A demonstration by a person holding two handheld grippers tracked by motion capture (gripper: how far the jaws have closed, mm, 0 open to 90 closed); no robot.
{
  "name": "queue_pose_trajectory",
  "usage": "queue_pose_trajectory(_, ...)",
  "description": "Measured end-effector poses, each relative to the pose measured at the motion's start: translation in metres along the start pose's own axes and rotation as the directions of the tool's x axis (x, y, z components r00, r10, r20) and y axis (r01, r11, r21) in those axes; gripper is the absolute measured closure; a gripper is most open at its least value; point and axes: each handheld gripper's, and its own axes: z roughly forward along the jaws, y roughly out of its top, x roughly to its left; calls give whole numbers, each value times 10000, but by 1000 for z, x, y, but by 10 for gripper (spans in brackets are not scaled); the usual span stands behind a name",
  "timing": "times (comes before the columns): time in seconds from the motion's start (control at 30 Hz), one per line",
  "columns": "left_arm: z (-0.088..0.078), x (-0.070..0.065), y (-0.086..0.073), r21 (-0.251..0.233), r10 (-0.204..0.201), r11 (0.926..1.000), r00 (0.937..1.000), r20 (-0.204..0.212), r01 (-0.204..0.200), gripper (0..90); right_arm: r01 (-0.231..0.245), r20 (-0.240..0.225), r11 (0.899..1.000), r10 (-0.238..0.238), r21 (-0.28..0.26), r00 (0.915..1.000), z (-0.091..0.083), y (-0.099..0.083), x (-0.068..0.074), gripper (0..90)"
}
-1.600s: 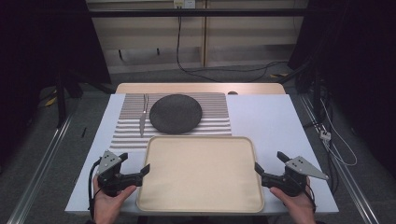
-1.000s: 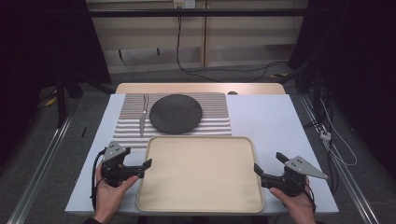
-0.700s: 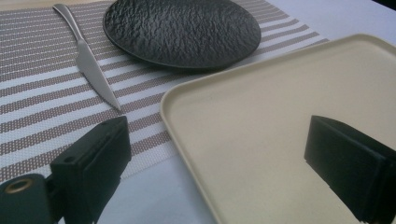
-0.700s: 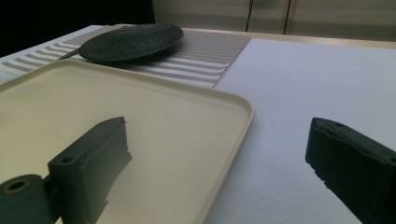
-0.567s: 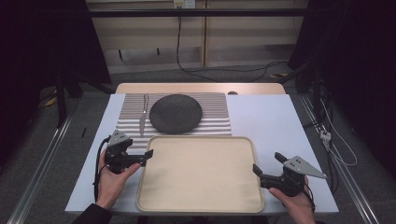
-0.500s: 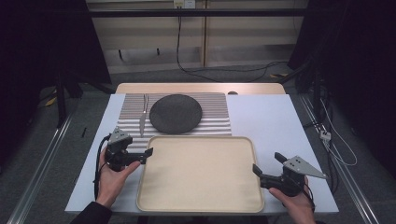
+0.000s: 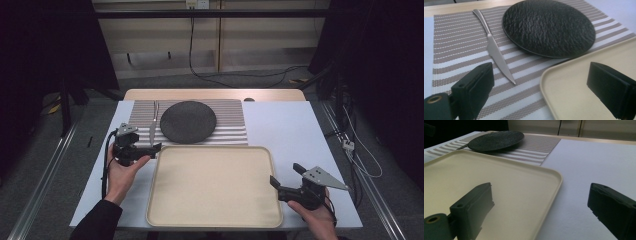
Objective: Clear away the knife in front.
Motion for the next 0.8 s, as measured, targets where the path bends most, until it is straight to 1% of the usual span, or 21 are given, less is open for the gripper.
queue_pose_trajectory(0.07, 6, 3, 4, 91, 67, 9999, 10000, -37, -67, 73, -61, -8, 10000, 61, -11, 10000, 1, 0, 0, 61)
queue_pose_trajectory(0.13, 11, 6, 8, 53, 93, 9999, 9998, -164, -92, 74, -87, -34, 10000, 87, 2, 10000, 2, 0, 0, 61)
queue_pose_trajectory(0.2, 17, 12, 12, 165, 51, 9999, 9994, -340, -45, 82, -125, -71, 9999, 125, 83, 9999, 3, 0, -1, 62)
queue_pose_trajectory(0.27, 21, 15, 16, 147, -98, 9998, 9995, -287, 102, 81, -115, -97, 9999, 116, 63, 9999, 3, 0, -1, 62)
queue_pose_trajectory(0.33, 26, 19, 21, 183, -12, 9998, 9990, -457, 21, 89, -111, -111, 9999, 112, 54, 9999, 3, 0, 0, 63)
queue_pose_trajectory(0.37, 28, 21, 23, 188, -55, 9998, 9988, -486, 64, 93, -111, -116, 9999, 111, 55, 9999, 3, 0, 0, 63)
queue_pose_trajectory(0.43, 32, 25, 27, 205, -57, 9998, 9978, -664, 71, 108, -105, -141, 9999, 106, 44, 9998, 2, 0, 0, 63)
queue_pose_trajectory(0.53, 38, 29, 34, 430, 85, 9991, 9954, -951, -44, 112, -80, -180, 10000, 81, 55, 9998, 2, 0, 1, 63)
queue_pose_trajectory(0.6, 41, 33, 39, 378, 49, 9993, 9939, -1101, -7, 118, -51, -214, 10000, 52, 52, 9998, 3, 0, 1, 63)
queue_pose_trajectory(0.7, 46, 38, 46, 558, 98, 9984, 9929, -1185, -32, 129, -32, -233, 10000, 34, 87, 9997, 3, 0, 2, 63)
queue_pose_trajectory(0.8, 53, 43, 53, 623, 17, 9980, 9913, -1319, 66, 146, -48, -231, 9999, 50, 88, 9997, 3, 0, 2, 63)
